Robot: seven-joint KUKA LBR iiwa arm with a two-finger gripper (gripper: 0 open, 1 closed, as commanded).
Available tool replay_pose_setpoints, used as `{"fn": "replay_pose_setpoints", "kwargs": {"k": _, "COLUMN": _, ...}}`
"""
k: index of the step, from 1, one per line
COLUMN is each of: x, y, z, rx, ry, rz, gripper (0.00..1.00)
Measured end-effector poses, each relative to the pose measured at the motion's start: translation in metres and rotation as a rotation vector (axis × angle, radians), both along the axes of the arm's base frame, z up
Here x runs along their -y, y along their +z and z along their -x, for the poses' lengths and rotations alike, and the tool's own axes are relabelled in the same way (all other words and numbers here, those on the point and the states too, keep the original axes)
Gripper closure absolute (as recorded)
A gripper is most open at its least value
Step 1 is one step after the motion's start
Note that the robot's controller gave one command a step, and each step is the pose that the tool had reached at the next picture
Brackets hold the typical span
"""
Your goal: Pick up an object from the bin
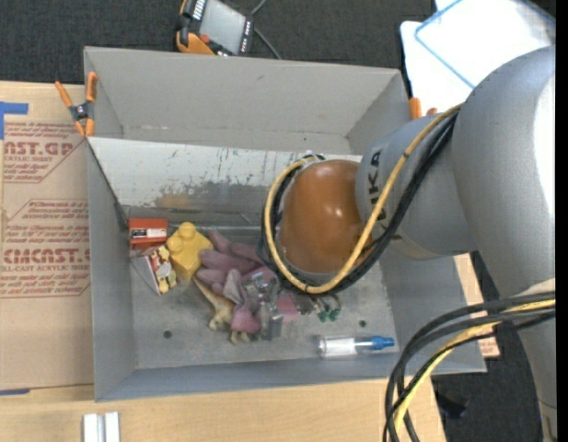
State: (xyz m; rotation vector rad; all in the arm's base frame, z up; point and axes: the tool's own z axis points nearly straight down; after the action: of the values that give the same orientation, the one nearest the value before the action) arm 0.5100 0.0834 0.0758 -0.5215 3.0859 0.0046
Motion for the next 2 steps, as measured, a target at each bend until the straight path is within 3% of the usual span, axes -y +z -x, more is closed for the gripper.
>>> {"fn": "replay_pose_setpoints", "kwargs": {"k": 2, "x": 0.0000, "y": 0.0000, "z": 0.0000, "rx": 0.000, "ry": 0.000, "rz": 0.000, "gripper": 1.00}}
